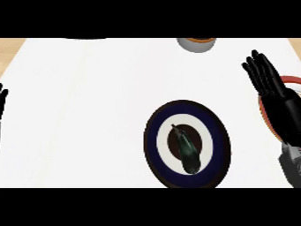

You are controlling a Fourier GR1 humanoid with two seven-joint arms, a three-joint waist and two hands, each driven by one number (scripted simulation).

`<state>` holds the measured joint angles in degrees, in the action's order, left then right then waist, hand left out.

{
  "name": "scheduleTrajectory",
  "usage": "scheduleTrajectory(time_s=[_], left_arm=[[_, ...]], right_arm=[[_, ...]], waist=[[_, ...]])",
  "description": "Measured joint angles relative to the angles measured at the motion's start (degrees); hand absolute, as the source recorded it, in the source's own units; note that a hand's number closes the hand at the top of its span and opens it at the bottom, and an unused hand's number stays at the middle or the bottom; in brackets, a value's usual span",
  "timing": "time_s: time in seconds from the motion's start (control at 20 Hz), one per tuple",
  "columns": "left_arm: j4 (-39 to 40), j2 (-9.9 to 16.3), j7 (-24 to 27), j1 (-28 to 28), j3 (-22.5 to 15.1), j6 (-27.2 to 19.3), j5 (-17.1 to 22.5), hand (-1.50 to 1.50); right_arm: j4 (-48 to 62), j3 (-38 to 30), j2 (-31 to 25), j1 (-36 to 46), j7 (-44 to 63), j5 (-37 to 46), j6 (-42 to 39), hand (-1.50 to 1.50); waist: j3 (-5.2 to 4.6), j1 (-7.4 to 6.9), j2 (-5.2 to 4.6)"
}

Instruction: Pick the eggplant from the plate and place it in the plate

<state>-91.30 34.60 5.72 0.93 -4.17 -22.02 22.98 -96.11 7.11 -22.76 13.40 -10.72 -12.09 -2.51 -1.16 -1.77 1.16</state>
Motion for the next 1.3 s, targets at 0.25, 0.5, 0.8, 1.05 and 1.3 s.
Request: scheduleTrajectory(time_s=[0.25, 0.5, 0.8, 1.05, 1.3], left_arm=[[1.1, -1.0, -2.6, 1.9, -3.5, 1.9, -0.6, 0.00], [3.0, -2.4, -6.3, 3.4, -7.8, 4.6, -0.3, 0.00], [8.0, -4.9, -9.0, 7.3, -10.1, 6.4, -0.8, 0.00], [11.2, -7.0, -10.2, 9.7, -10.5, 6.8, -2.0, 0.00], [13.1, -7.9, -10.9, 10.7, -9.1, 8.2, -3.0, 0.00]], right_arm=[[9.0, 3.8, 1.9, 4.0, 3.1, -6.9, -10.0, 1.50], [15.5, 6.8, -0.2, 6.4, 1.8, -0.5, -12.1, -1.50], [34.1, 6.7, 2.2, 6.8, -10.0, -0.7, -20.8, -1.50], [41.4, 10.4, 0.3, 9.6, -18.4, 7.9, -25.1, -1.50], [45.5, 11.8, -0.2, 14.0, -20.2, 14.1, -26.8, -1.50]], waist=[[0.90, -0.42, -1.89], [1.00, -0.03, -2.59], [1.26, 0.44, -2.35], [1.25, 0.93, -1.78], [1.20, 1.20, -1.44]])
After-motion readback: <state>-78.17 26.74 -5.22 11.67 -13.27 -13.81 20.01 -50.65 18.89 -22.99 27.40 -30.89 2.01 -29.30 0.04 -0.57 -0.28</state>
